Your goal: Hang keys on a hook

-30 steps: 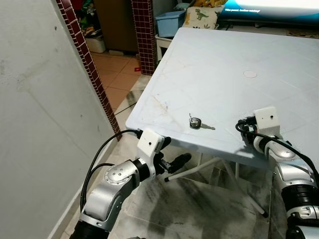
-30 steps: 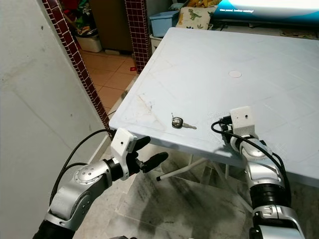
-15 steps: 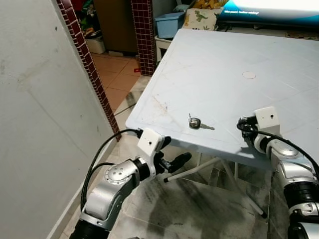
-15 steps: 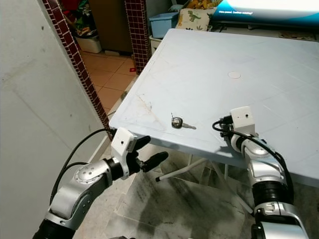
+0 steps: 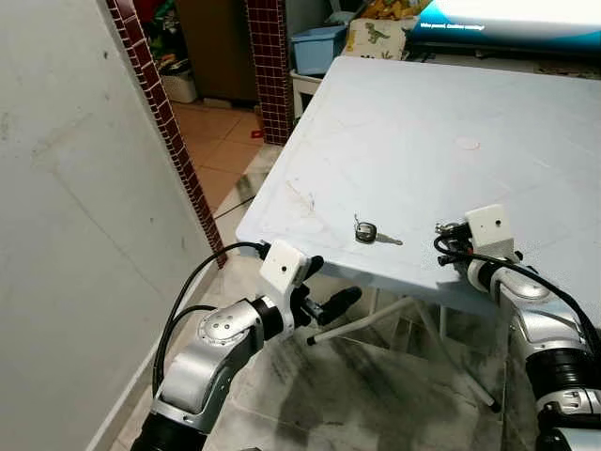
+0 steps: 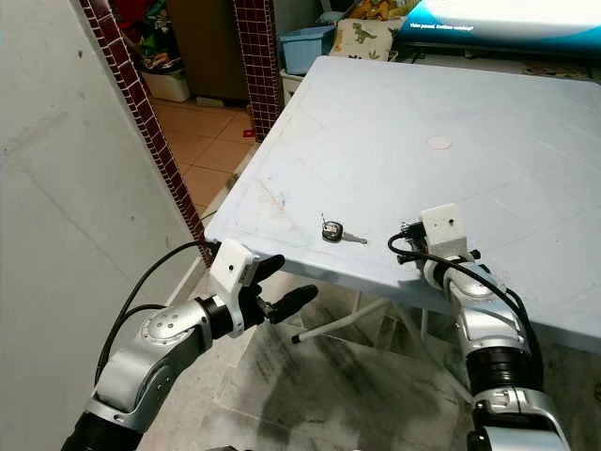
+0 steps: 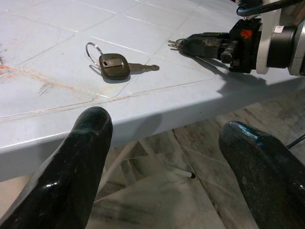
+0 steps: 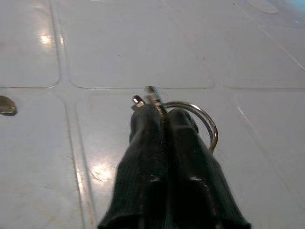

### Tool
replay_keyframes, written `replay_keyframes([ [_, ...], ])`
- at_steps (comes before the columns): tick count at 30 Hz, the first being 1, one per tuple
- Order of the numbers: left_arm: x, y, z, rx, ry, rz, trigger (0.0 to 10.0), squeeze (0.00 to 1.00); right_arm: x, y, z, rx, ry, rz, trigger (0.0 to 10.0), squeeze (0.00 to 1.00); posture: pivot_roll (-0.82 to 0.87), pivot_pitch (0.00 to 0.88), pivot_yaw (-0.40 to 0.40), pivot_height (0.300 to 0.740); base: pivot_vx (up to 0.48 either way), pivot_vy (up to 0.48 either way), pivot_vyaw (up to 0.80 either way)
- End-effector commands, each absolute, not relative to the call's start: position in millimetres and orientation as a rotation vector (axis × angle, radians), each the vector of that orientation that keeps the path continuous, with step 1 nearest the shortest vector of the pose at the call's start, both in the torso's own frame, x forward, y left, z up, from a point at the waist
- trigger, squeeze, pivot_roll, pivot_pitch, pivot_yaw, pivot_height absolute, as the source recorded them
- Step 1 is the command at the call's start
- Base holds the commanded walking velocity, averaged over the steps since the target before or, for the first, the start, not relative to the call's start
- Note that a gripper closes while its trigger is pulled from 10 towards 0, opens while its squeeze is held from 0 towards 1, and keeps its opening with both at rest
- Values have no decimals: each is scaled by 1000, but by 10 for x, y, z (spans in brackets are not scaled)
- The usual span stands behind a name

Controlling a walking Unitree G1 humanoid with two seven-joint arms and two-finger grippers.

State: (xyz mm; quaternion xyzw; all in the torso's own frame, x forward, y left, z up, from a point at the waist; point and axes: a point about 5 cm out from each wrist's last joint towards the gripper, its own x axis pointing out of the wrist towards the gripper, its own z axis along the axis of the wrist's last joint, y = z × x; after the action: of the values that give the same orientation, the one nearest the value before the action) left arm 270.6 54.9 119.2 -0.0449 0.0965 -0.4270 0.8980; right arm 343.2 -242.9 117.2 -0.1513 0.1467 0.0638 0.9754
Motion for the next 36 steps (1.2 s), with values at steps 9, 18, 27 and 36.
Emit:
replay_keyframes([
  [9, 2724, 565, 1180, -81, 199, -865, 10000, 0, 3431, -2333, 1039, -303, 355, 144, 0, 0, -52, 70, 60, 740, 0, 0, 0],
  [18, 2726, 574, 1178, -80, 195, -860, 10000, 0, 3566, -2302, 1438, -322, 122, 41, 0, 0, -49, 62, 60, 740, 0, 0, 0],
  [27, 2731, 562, 1184, -81, 193, -862, 10000, 0, 3590, -2245, 1711, -424, -52, -16, 0, 0, -50, 66, 60, 740, 0, 0, 0],
  [36, 2738, 553, 1187, -82, 194, -858, 10000, 0, 3613, -2280, 1579, -371, 74, 3, 10000, 1000, -50, 71, 52, 740, 0, 0, 0],
])
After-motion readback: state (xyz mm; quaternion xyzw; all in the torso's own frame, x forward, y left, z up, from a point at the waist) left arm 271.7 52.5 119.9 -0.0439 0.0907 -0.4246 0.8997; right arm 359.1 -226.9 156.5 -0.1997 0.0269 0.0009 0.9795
